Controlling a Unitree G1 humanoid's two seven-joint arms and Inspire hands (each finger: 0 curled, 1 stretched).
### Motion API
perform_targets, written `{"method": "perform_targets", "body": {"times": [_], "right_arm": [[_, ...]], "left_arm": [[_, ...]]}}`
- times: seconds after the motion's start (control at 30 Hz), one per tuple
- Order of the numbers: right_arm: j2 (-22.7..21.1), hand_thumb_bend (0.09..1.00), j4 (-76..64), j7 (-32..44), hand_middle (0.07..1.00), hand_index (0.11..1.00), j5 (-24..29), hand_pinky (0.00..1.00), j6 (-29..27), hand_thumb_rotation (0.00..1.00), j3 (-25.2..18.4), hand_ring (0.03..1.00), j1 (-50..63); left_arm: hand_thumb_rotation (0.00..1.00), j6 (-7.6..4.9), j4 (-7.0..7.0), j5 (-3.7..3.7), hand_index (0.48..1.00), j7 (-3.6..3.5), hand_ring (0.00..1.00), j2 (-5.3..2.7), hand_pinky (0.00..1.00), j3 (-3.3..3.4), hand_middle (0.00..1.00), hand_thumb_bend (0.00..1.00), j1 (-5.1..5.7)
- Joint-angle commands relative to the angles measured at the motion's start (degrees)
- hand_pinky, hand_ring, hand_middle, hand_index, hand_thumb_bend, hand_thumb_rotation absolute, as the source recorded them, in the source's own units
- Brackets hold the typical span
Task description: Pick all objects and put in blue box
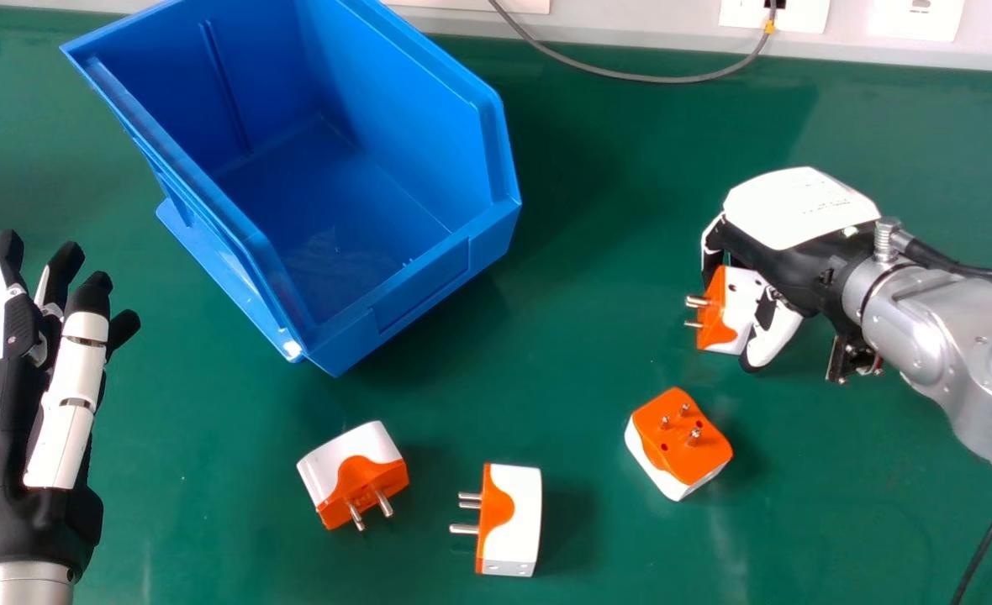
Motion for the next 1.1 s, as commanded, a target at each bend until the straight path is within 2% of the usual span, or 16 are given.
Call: {"method": "perform_targets", "body": {"times": [0.0, 0.13, 0.3, 0.4, 0.43, 0.5, 0.53, 0.57, 0.63, 0.7, 0.73, 0.77, 0.8, 0.87, 0.97, 1.07], "right_arm": [[0.3, 0.519, -0.3, 1.9, 0.529, 0.535, 1.0, 0.37, 1.9, 0.02, -0.9, 0.46, -1.5], [0.6, 0.508, -0.7, 4.2, 0.533, 0.532, 1.6, 0.35, 4.1, 0.01, -0.7, 0.447, -1.5], [0.2, 0.502, 0.8, 4.1, 0.522, 0.531, 0.2, 0.35, 2.7, 0.01, 0.9, 0.446, -2.5], [-0.1, 0.499, 1.7, 3.1, 0.524, 0.527, 0.9, 0.34, 1.0, 0.01, 0.5, 0.447, -2.5], [-0.2, 0.501, 1.4, 2.9, 0.509, 0.52, 1.4, 0.28, 0.6, 0.01, 0.0, 0.381, -2.2], [-0.3, 0.501, 1.4, 2.0, 0.509, 0.52, 1.6, 0.28, -0.1, 0.01, -0.1, 0.381, -1.9], [-0.2, 0.503, 1.9, 1.5, 0.496, 0.514, 1.4, 0.24, -0.2, 0.0, 0.0, 0.323, -1.9], [-0.2, 0.503, 2.4, 1.2, 0.496, 0.514, 1.3, 0.24, -0.3, 0.0, 0.1, 0.323, -2.0], [0.1, 0.497, 3.5, 0.5, 0.371, 0.498, 1.5, 0.16, -0.4, 0.06, -0.1, 0.234, -2.1], [0.3, 0.497, 3.9, 0.0, 0.371, 0.498, 1.7, 0.16, 0.0, 0.06, -0.3, 0.234, -2.1], [0.4, 0.466, 3.4, 0.1, 0.324, 0.439, 1.5, 0.14, 0.7, 0.12, -0.3, 0.2, -2.0], [0.4, 0.466, 2.9, 0.2, 0.324, 0.439, 1.4, 0.14, 1.2, 0.12, -0.3, 0.2, -1.9], [0.5, 0.435, 2.6, 0.3, 0.286, 0.388, 1.4, 0.11, 1.6, 0.15, -0.3, 0.173, -1.9], [0.8, 0.435, 2.6, 1.0, 0.286, 0.388, 2.4, 0.11, 2.1, 0.15, -0.9, 0.173, -1.8], [1.2, 0.354, 2.6, 1.6, 0.216, 0.288, 3.4, 0.07, 3.2, 0.08, -1.3, 0.124, -1.8], [1.0, 0.328, 1.5, 2.1, 0.189, 0.247, 4.1, 0.05, 3.9, 0.05, -1.4, 0.102, -1.4]], "left_arm": [[0.69, -0.74, -0.33, -0.93, 0.975, -0.48, 0.95, 0.4, 0.89, 0.49, 0.98, 0.26, -0.29], [0.69, -0.55, -0.59, -0.4, 0.974, -0.28, 0.95, 0.3, 0.88, 0.55, 0.98, 0.26, -0.25], [0.68, 0.01, -1.18, 0.39, 0.974, 0.38, 0.96, 0.46, 0.88, 0.55, 0.98, 0.24, -0.19], [0.67, 0.34, -1.66, 0.35, 0.974, 0.65, 0.96, 0.41, 0.88, 0.48, 0.98, 0.23, 0.12], [0.67, 0.35, -1.72, 0.36, 0.974, 0.7, 0.96, 0.38, 0.88, 0.44, 0.98, 0.23, 0.12], [0.67, 0.39, -1.74, 0.25, 0.974, 0.72, 0.96, 0.33, 0.88, 0.39, 0.98, 0.23, 0.05], [0.67, 0.33, -1.76, 0.22, 0.974, 0.67, 0.96, 0.29, 0.88, 0.33, 0.98, 0.24, 0.07], [0.67, 0.29, -1.78, 0.2, 0.974, 0.63, 0.96, 0.26, 0.88, 0.3, 0.98, 0.24, 0.09], [0.67, 0.12, -1.54, 0.01, 0.974, 0.45, 0.96, 0.26, 0.88, 0.36, 0.98, 0.24, 0.04], [0.67, 0.11, -1.53, -0.12, 0.974, 0.41, 0.96, 0.21, 0.88, 0.41, 0.98, 0.24, 0.07], [0.67, 0.13, -1.58, -0.12, 0.974, 0.47, 0.96, 0.15, 0.89, 0.4, 0.98, 0.25, 0.06], [0.67, 0.2, -1.67, -0.09, 0.974, 0.54, 0.96, 0.11, 0.89, 0.37, 0.98, 0.25, 0.06], [0.68, 0.24, -1.72, -0.07, 0.974, 0.59, 0.96, 0.08, 0.89, 0.34, 0.98, 0.25, 0.05], [0.68, 0.48, -2.11, -0.03, 0.974, 0.72, 0.96, -0.07, 0.89, 0.14, 0.98, 0.25, 0.15], [0.68, 0.75, -2.38, -0.18, 0.974, 0.68, 0.96, -0.22, 0.89, -0.01, 0.98, 0.26, 0.17], [0.68, 0.47, -2.16, -0.36, 0.974, 0.39, 0.96, -0.15, 0.89, 0.06, 0.98, 0.27, 0.12]]}}
